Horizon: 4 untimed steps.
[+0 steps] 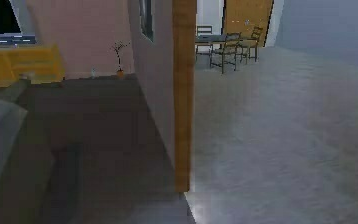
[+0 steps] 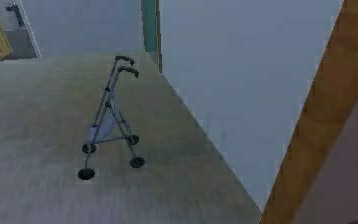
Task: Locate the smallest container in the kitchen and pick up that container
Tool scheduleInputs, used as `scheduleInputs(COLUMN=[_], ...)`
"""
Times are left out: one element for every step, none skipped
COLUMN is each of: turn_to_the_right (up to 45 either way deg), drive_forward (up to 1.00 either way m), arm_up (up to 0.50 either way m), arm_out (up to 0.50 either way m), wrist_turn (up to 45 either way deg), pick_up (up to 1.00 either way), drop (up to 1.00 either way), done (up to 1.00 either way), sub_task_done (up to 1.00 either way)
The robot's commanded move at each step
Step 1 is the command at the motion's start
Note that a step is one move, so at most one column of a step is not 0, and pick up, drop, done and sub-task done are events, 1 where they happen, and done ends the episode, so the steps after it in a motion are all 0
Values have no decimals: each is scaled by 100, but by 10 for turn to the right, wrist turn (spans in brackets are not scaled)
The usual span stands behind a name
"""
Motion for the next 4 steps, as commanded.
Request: scheduleInputs(turn_to_the_right=[450, 420, 0, -450], drive_forward=[0, 0, 55, 0], arm_up=[0, 0, 0, 0], arm_out=[0, 0, 0, 0], wrist_turn=[0, 0, 0, 0], pick_up=[0, 0, 0, 0], drop=[0, 0, 0, 0], done=[0, 0, 0, 0], sub_task_done=[0, 0, 0, 0])
